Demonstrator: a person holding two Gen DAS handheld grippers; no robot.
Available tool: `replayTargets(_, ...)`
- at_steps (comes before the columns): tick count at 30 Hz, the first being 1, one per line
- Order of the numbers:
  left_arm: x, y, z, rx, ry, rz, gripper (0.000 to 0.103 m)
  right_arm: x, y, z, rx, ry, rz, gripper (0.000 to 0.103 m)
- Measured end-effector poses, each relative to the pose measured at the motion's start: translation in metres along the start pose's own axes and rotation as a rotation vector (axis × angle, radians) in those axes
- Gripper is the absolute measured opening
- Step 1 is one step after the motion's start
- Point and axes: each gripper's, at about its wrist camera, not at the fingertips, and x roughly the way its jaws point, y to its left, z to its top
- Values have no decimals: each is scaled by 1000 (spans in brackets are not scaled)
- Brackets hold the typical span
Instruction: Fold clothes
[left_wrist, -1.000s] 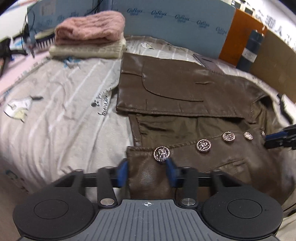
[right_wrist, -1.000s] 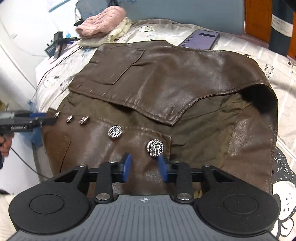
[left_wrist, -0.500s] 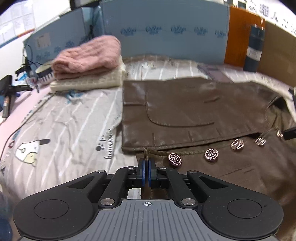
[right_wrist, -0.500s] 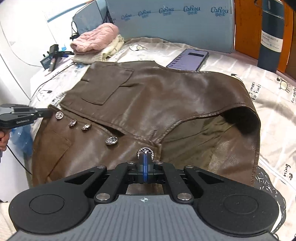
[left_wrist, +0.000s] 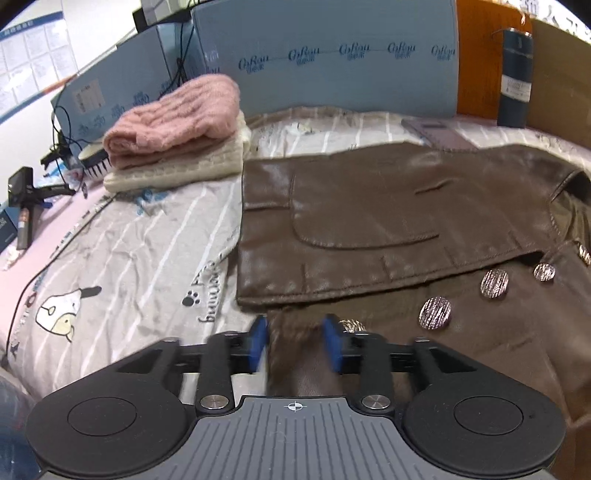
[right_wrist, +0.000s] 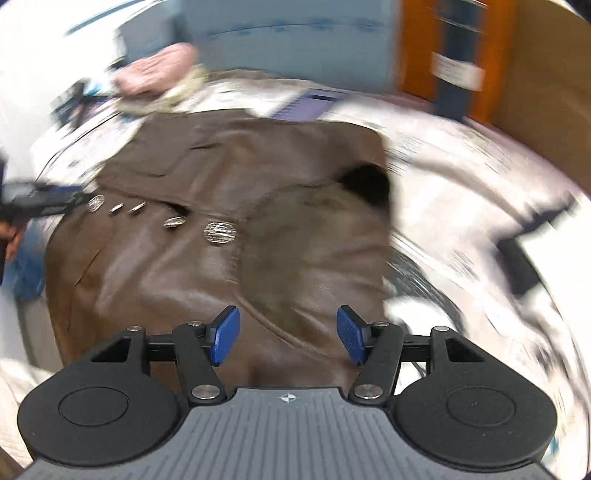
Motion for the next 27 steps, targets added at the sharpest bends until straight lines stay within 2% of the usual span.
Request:
replayTargets(3, -12, -11, 1, 8, -33, 8, 39, -19, -24, -17, 125, -5, -36, 62)
replayTargets(4, -17, -14, 2, 8, -47, 3, 44, -25, -29, -23, 154, -2, -45, 62)
replayTargets(5, -24, -17, 3, 5, -57, -22, 55, -29, -32, -29, 171, 1, -56, 62)
replayTargets(9, -50, -40, 2, 35, -85, -178, 58, -33, -16, -43, 13, 48, -66, 70)
replayTargets(12, -60, -67, 1, 100, -73, -327, 63, -27, 2, -51, -142, 95, -20, 76)
replayTargets(14, -59, -88, -2, 164, -57, -375, 67, -24, 17, -57, -286, 105, -7, 78)
replayTargets(18, -42, -119, -10, 266, -2, -355, 67, -21, 40, -75, -572, 75, 6, 82)
replayTargets(21, -36, -128, -14, 263, 16, -340, 67, -11, 48, -85, -713, 58, -13, 82)
replayTargets(27, -28, -127, -15, 233, 35, -337, 70, 2, 62, -89, -837, -39, 45, 83)
